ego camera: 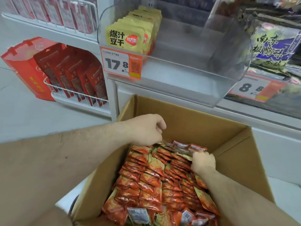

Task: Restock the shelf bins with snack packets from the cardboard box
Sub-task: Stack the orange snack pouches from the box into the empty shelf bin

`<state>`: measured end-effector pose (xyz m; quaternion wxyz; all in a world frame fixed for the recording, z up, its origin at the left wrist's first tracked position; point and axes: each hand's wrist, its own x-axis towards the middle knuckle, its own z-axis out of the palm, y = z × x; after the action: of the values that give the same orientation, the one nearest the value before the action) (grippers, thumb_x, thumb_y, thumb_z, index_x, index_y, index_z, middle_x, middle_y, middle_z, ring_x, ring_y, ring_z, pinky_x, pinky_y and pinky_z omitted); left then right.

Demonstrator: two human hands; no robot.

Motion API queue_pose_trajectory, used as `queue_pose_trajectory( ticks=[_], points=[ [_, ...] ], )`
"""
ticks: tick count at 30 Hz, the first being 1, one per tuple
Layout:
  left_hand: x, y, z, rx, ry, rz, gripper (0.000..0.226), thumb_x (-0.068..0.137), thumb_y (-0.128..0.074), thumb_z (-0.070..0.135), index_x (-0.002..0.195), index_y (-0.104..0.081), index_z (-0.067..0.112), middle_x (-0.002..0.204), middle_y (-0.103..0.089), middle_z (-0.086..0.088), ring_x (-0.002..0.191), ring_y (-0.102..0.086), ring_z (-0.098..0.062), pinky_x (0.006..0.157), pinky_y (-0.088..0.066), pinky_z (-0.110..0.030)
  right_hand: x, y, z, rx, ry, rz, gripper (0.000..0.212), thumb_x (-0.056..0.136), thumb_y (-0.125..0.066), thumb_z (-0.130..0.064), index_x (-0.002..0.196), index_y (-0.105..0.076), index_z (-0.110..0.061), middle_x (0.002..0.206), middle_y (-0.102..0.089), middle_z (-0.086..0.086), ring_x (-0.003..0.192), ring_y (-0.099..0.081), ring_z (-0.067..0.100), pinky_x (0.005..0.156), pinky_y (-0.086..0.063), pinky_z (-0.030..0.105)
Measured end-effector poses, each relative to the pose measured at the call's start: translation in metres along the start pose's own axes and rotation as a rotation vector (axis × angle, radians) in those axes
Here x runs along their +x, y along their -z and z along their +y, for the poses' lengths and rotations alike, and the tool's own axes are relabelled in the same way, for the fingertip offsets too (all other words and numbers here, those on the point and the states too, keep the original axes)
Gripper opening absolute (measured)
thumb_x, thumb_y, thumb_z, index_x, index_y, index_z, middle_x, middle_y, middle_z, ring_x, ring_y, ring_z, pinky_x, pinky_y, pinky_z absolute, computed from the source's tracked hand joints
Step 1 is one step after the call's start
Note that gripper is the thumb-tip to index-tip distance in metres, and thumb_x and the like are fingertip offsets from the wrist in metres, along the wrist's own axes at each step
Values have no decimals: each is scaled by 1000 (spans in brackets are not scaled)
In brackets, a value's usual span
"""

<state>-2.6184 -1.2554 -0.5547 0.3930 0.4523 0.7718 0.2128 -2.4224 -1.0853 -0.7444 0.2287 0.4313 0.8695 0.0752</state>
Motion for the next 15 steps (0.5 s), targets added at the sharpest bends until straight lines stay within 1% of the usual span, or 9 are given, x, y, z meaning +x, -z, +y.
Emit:
queue_pose_trajectory(
  ticks=[4,7,8,9,10,11,12,14,15],
  points=[
    [1,-4,-3,-38,46,-37,30,91,-61,10,114,-56,28,107,-62,12,86,-65,-7,62,-46,-16,9,-18,10,-51,11,88,30,92,-49,-23,116,-67,-24,121,-58,2,117,-51,24,93,-40,35],
    [-3,-3,-2,-92,98,-30,24,91,-62,11,109,-58,26,106,-65,7,83,-63,-9,61,-47,-18,4,-8,7,43,41,234,26,88,-55,-31,108,-68,-21,110,-63,3,107,-56,26,86,-41,37],
    [-4,-2,-1,-117,135,-23,22,91,-62,12,110,-59,24,107,-66,2,87,-64,-13,64,-52,-22,1,1,4,96,72,314,21,86,-59,-31,99,-68,-18,100,-66,4,98,-60,27,78,-41,37],
    [-5,-1,0,-166,193,-25,22,93,-61,14,113,-60,21,107,-67,-3,91,-66,-18,69,-57,-27,-3,12,0,155,118,395,14,83,-64,-28,88,-65,-15,86,-66,4,83,-63,28,68,-40,35],
    [-5,-2,1,-256,271,-45,25,95,-59,15,120,-59,16,109,-66,-7,94,-67,-22,74,-60,-30,-8,23,-4,221,172,497,13,79,-68,-23,77,-59,-14,71,-63,4,65,-62,27,58,-36,32],
    [-6,-2,4,-384,363,-79,33,97,-57,18,129,-55,10,115,-65,-11,98,-68,-26,77,-60,-33,-14,37,-8,270,227,630,18,76,-70,-19,70,-53,-13,58,-57,2,49,-55,26,51,-31,28],
    [-5,-2,6,-518,449,-119,44,98,-56,23,138,-47,6,125,-62,-16,105,-66,-33,82,-60,-39,-23,53,-12,318,276,758,19,78,-65,-19,67,-51,-13,51,-51,1,39,-49,25,46,-27,25],
    [-5,-2,10,-740,578,-190,65,99,-54,35,149,-31,1,145,-45,-28,122,-56,-46,96,-53,-50,-43,85,-24,402,380,968,18,83,-53,-21,68,-54,-11,51,-51,0,38,-48,25,42,-27,24],
    [-5,-2,11,-832,613,-207,70,98,-55,41,149,-29,1,149,-38,-32,127,-50,-50,101,-48,-55,-52,99,-31,427,430,1039,16,83,-54,-19,69,-56,-11,54,-53,1,42,-51,26,42,-32,27]
  ],
)
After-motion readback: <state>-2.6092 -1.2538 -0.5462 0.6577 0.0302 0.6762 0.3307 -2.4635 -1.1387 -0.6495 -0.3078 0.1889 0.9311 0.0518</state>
